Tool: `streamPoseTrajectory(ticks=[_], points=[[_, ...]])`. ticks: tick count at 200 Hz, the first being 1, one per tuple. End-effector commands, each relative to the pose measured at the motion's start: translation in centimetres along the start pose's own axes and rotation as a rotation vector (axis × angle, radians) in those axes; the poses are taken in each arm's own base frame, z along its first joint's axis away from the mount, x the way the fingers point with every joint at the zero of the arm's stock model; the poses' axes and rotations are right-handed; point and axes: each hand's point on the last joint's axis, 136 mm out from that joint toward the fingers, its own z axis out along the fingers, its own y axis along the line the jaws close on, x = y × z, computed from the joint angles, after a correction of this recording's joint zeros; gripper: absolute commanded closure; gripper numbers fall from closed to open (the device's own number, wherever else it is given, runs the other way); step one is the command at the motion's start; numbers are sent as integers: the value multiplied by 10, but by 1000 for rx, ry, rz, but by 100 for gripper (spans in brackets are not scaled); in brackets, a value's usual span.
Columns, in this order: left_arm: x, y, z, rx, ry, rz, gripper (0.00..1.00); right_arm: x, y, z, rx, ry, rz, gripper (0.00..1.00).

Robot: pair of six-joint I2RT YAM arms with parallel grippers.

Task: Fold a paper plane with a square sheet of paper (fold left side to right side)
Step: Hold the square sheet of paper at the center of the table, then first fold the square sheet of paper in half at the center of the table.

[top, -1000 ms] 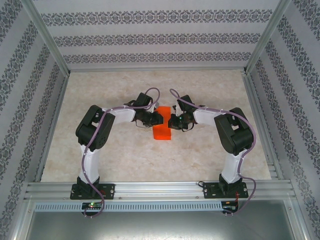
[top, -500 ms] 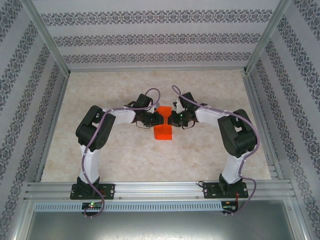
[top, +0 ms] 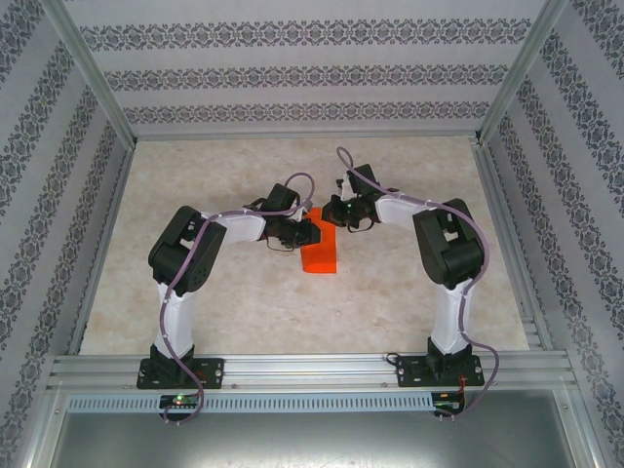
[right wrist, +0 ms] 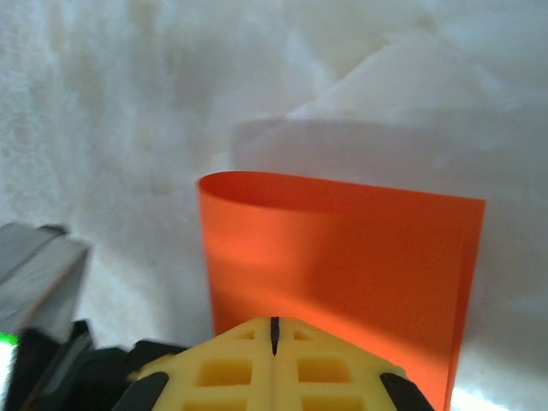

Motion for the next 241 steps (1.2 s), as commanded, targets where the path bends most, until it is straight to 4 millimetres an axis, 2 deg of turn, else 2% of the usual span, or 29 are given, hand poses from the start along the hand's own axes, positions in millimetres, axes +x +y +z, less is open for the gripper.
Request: streamPoseTrajectory(ticks=[1, 52, 81, 241], points=[[30, 22, 14, -79, 79, -22, 78, -3, -2, 10, -11, 16, 22, 100], [35, 19, 13, -76, 92, 9, 79, 14, -34, 19, 110, 72, 39, 100], [42, 19, 11, -80, 106, 30, 80, 18, -43, 18, 148, 73, 44, 100], [113, 9, -4, -123, 188, 90, 81, 22, -52, 18, 189, 76, 52, 100]])
